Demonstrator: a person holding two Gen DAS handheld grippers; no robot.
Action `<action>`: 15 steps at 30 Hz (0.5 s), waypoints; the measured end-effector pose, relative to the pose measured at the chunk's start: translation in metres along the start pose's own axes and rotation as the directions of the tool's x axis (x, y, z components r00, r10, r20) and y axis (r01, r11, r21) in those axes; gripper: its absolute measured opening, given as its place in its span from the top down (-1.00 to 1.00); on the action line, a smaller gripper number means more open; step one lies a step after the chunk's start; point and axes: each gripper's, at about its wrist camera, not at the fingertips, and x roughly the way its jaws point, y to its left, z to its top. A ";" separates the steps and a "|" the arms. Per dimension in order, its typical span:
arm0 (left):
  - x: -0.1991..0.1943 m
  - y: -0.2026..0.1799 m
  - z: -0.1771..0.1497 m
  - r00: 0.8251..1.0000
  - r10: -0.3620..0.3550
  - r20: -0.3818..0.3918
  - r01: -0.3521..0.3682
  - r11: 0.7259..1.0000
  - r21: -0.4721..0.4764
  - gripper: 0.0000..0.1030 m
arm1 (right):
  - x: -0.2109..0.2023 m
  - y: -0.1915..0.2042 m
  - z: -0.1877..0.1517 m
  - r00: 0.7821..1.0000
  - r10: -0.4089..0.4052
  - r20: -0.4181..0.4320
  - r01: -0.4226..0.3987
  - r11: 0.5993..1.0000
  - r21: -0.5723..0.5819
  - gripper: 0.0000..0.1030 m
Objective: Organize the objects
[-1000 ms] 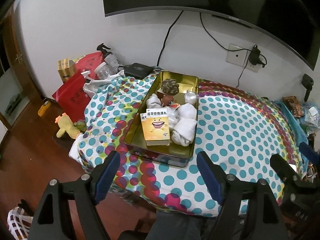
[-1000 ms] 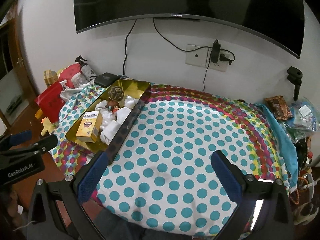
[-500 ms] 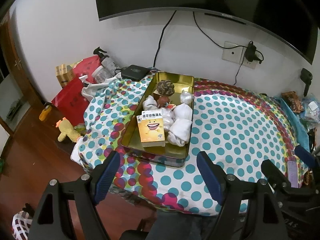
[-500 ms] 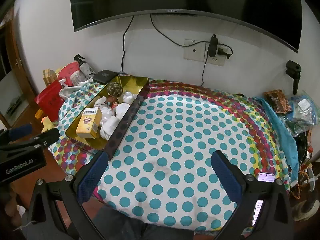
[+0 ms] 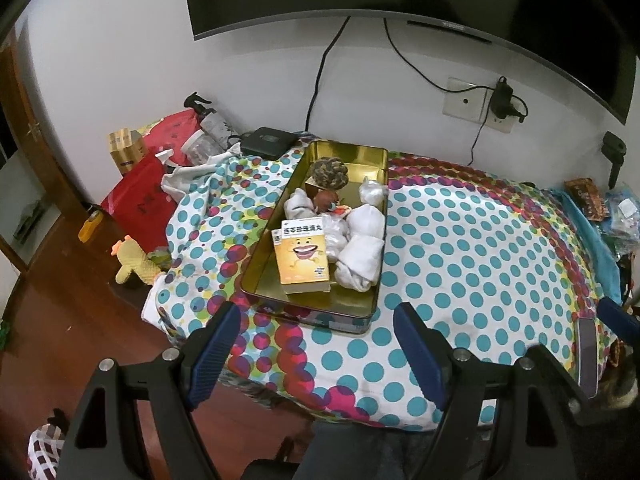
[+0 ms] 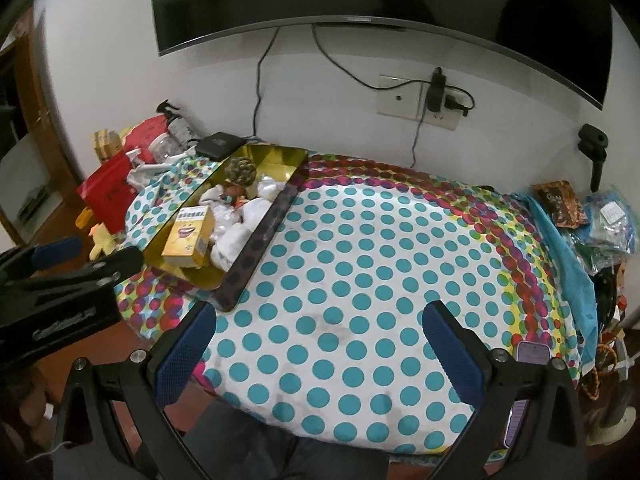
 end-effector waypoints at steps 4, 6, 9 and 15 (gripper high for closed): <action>0.002 0.007 0.001 1.000 0.016 -0.001 -0.016 1.000 -0.020 -0.58 | -0.012 0.011 0.000 1.000 0.020 0.015 -0.020 0.999 -0.027 -1.00; 0.001 0.008 0.001 1.000 0.013 -0.003 -0.013 1.000 -0.028 -0.58 | -0.016 0.015 0.000 1.000 0.014 0.025 -0.013 0.999 -0.044 -1.00; -0.001 0.009 0.000 1.000 0.011 -0.005 -0.011 1.000 -0.028 -0.58 | -0.017 0.018 0.000 1.000 0.006 0.024 -0.005 0.999 -0.050 -1.00; -0.004 0.005 -0.001 1.000 -0.003 -0.010 0.003 1.000 -0.016 -0.58 | -0.011 0.013 0.004 1.000 0.006 0.002 -0.006 0.999 -0.034 -1.00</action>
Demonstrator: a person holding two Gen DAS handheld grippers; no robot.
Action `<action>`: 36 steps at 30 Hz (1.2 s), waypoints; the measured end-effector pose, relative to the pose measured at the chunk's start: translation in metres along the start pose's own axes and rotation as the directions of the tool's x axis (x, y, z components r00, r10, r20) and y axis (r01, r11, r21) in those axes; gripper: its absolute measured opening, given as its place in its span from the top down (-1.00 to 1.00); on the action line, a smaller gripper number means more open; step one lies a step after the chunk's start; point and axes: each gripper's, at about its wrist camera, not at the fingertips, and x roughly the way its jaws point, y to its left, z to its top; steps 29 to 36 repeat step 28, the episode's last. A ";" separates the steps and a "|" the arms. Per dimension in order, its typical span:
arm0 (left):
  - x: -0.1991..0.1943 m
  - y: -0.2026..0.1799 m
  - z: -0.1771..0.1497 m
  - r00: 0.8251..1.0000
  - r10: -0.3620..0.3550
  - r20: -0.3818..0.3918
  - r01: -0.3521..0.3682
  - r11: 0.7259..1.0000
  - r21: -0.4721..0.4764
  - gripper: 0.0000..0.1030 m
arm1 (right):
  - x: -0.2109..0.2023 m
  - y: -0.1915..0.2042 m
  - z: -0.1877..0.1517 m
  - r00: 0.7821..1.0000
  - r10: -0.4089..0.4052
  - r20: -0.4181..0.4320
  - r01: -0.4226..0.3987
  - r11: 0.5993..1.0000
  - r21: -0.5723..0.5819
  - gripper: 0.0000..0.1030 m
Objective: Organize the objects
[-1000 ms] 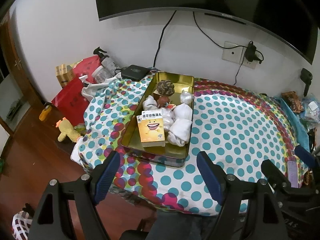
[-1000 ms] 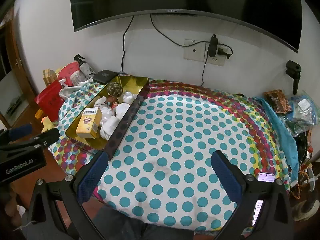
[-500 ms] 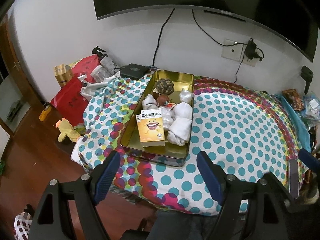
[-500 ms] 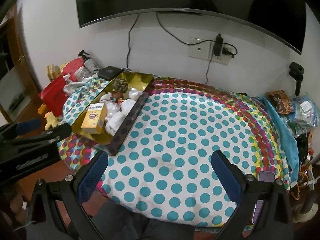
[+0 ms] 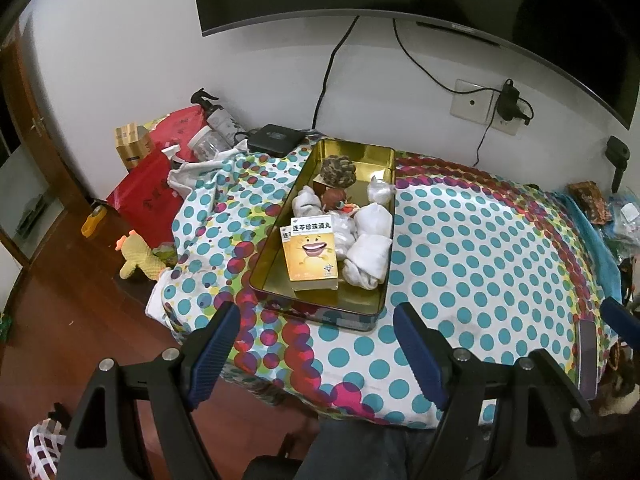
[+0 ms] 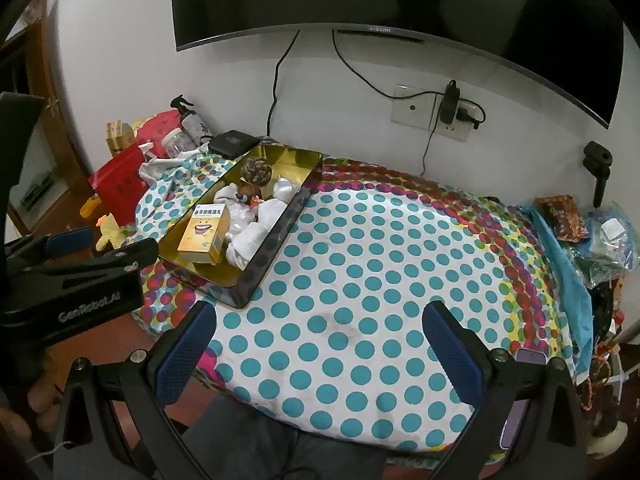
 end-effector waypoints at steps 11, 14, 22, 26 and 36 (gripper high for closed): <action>-0.003 -0.001 0.001 0.997 -0.072 0.021 0.072 0.997 0.006 -0.58 | 0.004 -0.003 0.001 1.000 -0.002 -0.010 0.002 1.000 0.010 -1.00; -0.002 0.000 0.000 0.995 -0.094 0.020 0.094 0.995 0.013 -0.57 | 0.005 -0.004 0.000 1.000 -0.001 -0.010 0.001 1.000 0.007 -1.00; -0.002 -0.001 0.000 0.996 -0.084 0.021 0.083 0.996 0.025 -0.58 | 0.006 -0.003 -0.002 1.000 -0.007 -0.015 0.007 1.000 0.011 -1.00; -0.002 0.000 0.000 0.997 -0.071 0.019 0.071 0.997 0.020 -0.58 | 0.006 -0.004 -0.002 1.000 -0.006 -0.012 0.007 1.000 0.008 -1.00; -0.004 0.001 0.000 0.998 -0.062 0.033 0.062 0.998 0.014 -0.58 | 0.006 -0.004 -0.002 1.000 -0.004 -0.015 0.004 1.000 0.008 -1.00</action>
